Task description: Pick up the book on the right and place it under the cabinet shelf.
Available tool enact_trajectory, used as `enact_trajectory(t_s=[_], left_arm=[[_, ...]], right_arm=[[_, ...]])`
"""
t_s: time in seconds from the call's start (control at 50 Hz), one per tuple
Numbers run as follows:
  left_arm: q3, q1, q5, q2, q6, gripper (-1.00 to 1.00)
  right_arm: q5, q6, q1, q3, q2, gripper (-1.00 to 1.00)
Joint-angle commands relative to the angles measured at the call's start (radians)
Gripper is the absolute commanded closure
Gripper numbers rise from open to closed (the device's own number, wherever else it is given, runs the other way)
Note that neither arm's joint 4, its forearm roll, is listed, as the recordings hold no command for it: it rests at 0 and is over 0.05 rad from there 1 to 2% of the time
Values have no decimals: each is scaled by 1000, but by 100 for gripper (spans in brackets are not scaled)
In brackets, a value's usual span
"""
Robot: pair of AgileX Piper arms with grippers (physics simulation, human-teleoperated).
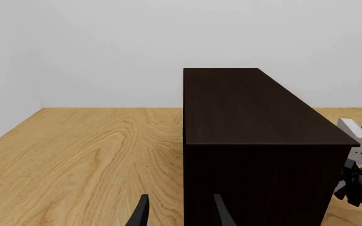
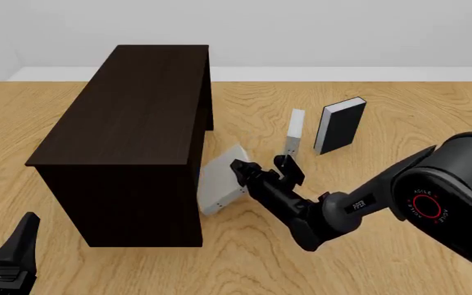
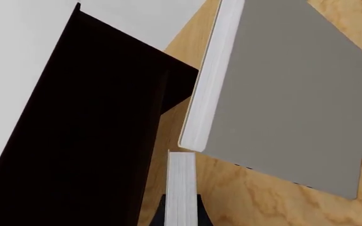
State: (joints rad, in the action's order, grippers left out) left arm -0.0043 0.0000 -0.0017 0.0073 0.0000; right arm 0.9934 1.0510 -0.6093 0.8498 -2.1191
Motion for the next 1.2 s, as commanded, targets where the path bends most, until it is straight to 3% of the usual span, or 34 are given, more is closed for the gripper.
enact_trajectory(t_s=[0.02,0.46,0.48,0.56,0.76,0.86,0.92,1.04,1.06,1.2], left_arm=[[0,0,0,0,0,-100],[0,0,0,0,0,-100],[0,0,0,0,0,-100],[0,0,0,0,0,-100],[0,0,0,0,0,-100],[0,0,0,0,0,-100],[0,0,0,0,0,-100],[0,0,0,0,0,-100],[0,0,0,0,0,-100],[0,0,0,0,0,-100]], right_arm=[[-12,15,-11,0,-29,100],[-9,-2,5,-55,-16,100],[-11,3,5,-55,-22,-100],[3,12,3,-64,-33,-100],[-35,-30,21,-91,9,-100],[-126,-138,66,-102,93,-100],[-210,-261,103,-111,188,-100],[-285,-372,163,-149,313,-100],[-278,-341,150,-160,313,-100],[-300,-364,191,-220,396,-100]])
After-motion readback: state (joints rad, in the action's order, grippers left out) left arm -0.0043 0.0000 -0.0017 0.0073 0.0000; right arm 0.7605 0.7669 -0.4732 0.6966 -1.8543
